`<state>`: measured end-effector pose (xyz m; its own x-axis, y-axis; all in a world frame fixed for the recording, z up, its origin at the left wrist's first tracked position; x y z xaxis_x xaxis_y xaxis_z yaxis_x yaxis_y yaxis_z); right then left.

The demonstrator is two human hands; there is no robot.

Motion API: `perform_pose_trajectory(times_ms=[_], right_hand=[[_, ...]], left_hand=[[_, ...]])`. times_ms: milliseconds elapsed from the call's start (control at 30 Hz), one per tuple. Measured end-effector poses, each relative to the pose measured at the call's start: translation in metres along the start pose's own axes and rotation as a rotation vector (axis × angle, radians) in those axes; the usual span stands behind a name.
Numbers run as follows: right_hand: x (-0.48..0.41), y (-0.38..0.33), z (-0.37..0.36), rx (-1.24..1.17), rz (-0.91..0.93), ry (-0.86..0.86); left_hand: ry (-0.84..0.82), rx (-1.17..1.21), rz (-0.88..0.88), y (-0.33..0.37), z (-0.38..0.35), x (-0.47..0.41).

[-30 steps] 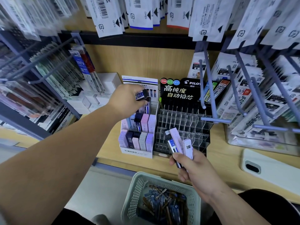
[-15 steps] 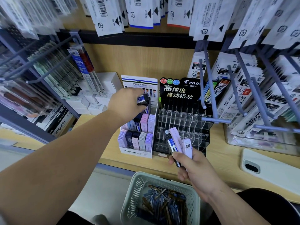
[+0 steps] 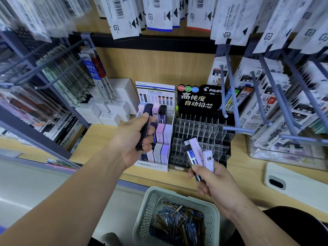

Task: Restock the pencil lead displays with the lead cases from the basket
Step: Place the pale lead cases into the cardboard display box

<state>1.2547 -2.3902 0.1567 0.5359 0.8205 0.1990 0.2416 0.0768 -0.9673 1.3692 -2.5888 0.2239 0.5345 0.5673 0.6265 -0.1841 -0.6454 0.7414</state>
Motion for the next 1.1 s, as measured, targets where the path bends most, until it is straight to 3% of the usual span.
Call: perform_pose_trajectory(times_ms=[433, 700, 833, 1100], right_hand=[[0.002, -0.01, 0.003, -0.017, 0.017, 0.033], [0.002, -0.011, 0.002, -0.045, 0.038, 0.038], [0.003, -0.011, 0.004, -0.054, 0.038, 0.037], [0.004, -0.012, 0.003, -0.058, 0.042, 0.029]], left_hand=[[0.012, -0.019, -0.144, -0.001, -0.02, 0.0], [0.107, -0.101, -0.11, -0.004, -0.023, -0.004], [0.074, -0.067, -0.099, -0.004, -0.021, -0.002], [0.057, -0.277, -0.206, 0.014, -0.025, -0.001]])
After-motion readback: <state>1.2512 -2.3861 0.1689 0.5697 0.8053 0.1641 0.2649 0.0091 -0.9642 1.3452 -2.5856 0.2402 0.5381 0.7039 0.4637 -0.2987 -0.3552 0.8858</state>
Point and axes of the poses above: each hand's wrist, its own x-axis away from the middle knuckle, its own z-axis out of the back of the hand, y = z × x, the point moved 7 cm from there along -x, towards the middle knuckle, and after that the axes turned 11 degrees about z, right-handed, at the moved point
